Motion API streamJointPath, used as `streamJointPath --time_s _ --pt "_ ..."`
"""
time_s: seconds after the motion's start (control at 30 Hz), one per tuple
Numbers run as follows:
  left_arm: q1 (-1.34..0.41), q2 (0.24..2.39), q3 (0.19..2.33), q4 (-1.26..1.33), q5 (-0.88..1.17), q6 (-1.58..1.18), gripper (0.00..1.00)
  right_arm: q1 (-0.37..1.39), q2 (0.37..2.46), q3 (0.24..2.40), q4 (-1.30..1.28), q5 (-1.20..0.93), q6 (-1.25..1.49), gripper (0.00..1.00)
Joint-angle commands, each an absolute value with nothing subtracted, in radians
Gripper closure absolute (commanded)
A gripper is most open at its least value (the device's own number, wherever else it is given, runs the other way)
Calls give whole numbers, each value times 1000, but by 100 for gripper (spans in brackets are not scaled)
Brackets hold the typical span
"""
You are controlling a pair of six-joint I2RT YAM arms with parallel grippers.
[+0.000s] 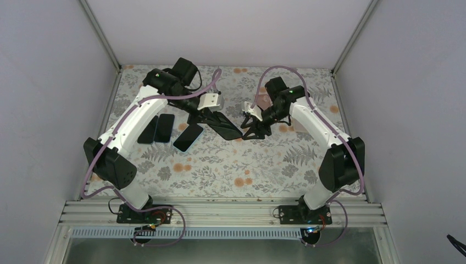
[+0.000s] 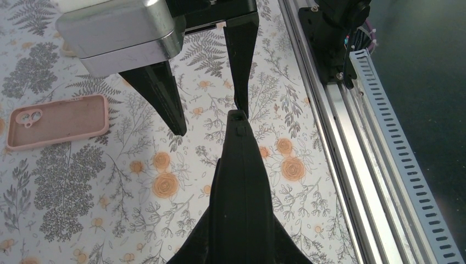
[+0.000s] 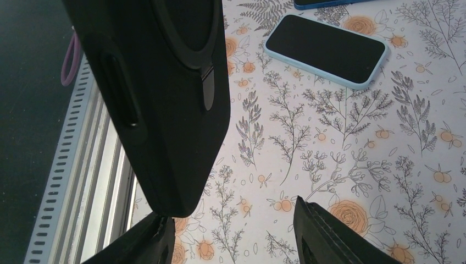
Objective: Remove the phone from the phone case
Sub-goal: Remove the phone case from the phone.
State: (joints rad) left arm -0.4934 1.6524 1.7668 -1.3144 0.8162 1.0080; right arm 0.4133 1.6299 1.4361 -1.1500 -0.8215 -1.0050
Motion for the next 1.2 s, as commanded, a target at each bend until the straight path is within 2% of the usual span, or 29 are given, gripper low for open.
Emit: streamJointPath --time_s 0.0,0.33,0.63,0.83,1.03,1.17 --pt "-497 1653 1784 -1309 896 1016 98 426 1637 1476 -1121 -866 -995 44" --pt "-514 1638 1758 -1357 971 1042 98 425 1671 1540 -1005 -797 -880 47" --pt "-589 1601 1676 -1357 1003 1040 98 424 1774 1744 -997 -728 -801 46" --pt "-594 1598 1678 -1359 1009 1044 98 425 1797 1795 -969 -728 -766 45" --pt "-591 1600 1690 -1358 957 1047 98 420 1738 1728 -1102 -721 -909 43" --pt "-588 1606 1703 -1358 920 1040 98 421 1624 1619 -1241 -742 -1038 36"
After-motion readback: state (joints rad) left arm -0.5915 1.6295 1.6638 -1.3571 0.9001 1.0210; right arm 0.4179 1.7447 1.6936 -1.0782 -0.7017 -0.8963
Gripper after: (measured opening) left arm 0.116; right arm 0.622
